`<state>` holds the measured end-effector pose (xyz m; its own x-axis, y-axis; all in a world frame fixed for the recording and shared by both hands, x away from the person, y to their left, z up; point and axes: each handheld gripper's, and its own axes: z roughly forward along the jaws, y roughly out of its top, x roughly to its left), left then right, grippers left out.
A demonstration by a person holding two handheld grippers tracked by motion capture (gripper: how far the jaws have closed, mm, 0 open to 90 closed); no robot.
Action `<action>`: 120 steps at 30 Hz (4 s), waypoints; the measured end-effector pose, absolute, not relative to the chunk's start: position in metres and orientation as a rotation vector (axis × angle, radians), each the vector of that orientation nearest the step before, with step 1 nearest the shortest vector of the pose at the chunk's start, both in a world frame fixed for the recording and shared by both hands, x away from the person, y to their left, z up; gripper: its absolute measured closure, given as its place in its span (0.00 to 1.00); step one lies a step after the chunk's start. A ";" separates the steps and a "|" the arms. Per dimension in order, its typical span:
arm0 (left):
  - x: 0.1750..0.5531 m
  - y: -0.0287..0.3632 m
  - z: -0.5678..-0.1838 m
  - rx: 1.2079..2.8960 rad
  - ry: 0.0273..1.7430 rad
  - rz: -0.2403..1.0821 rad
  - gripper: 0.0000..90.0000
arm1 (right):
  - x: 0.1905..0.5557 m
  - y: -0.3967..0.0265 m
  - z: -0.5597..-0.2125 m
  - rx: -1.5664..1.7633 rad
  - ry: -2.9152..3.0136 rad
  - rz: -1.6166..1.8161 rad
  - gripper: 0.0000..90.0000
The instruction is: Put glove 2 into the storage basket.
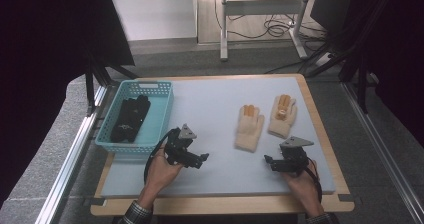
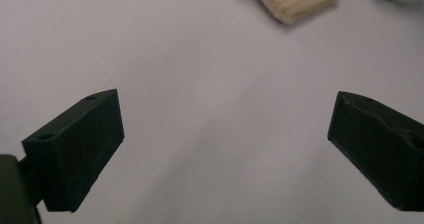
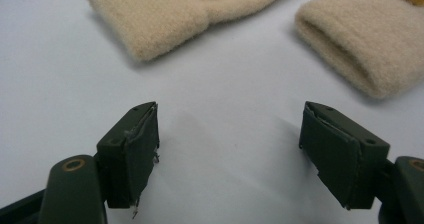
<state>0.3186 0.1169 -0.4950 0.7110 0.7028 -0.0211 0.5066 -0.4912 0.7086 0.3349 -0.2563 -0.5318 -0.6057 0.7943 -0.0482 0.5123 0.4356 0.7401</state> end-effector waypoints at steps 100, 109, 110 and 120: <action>0.296 0.134 -0.550 2.171 1.026 0.363 0.02 | 0.441 -0.164 -0.520 1.025 2.478 0.958 0.59; 0.296 0.134 -0.550 2.172 1.026 0.362 0.02 | 0.409 -0.164 -0.492 0.965 2.509 1.072 0.59; 0.296 0.134 -0.550 2.173 1.025 0.362 0.02 | 0.403 -0.162 -0.489 0.951 2.520 1.080 0.59; 0.297 0.135 -0.550 2.177 1.023 0.360 0.02 | 0.347 -0.135 -0.495 0.844 2.656 1.063 0.43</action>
